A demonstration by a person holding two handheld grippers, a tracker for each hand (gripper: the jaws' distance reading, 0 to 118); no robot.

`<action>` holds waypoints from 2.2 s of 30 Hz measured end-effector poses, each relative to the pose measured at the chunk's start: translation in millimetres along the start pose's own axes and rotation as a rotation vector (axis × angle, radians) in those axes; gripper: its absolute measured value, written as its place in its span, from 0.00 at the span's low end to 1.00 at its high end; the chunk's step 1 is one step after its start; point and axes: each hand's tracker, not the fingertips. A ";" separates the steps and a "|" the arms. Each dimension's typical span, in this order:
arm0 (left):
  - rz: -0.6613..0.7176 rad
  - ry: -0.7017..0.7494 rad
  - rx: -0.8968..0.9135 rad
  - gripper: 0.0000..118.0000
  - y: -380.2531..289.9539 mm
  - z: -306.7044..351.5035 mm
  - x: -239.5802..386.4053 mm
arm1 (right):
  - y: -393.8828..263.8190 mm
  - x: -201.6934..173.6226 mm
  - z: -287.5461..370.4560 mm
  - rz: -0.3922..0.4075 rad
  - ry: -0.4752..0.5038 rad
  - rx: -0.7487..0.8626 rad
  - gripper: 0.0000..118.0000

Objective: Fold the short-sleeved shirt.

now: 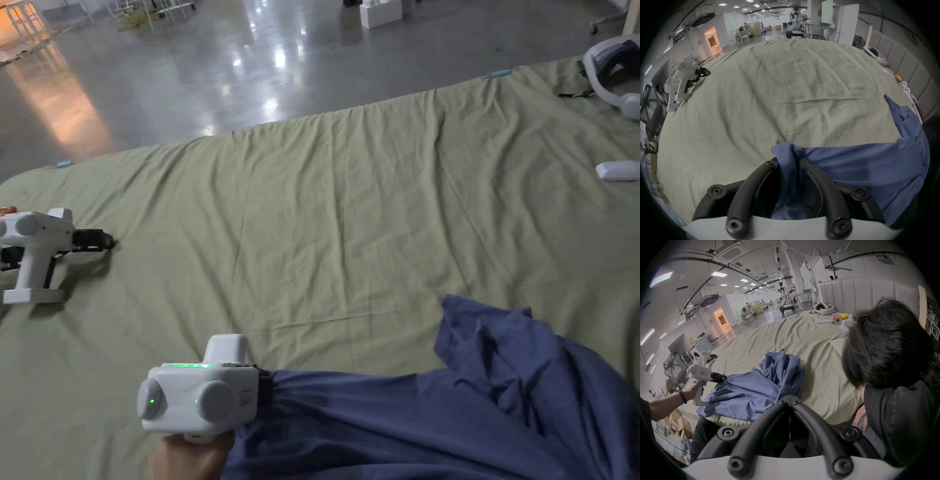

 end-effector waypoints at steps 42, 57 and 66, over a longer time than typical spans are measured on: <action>0.117 -0.135 0.140 0.09 -8.4 78.4 -43.6 | 162.9 -13.1 -234.6 0.269 0.008 -0.262 0.04; 0.184 -0.120 0.689 0.08 -20.2 339.5 -93.4 | 260.4 -28.2 -62.0 0.166 0.074 0.182 0.04; 0.175 -0.051 0.827 0.07 9.6 409.5 -106.0 | 329.0 -69.8 -14.4 0.159 0.090 0.347 0.04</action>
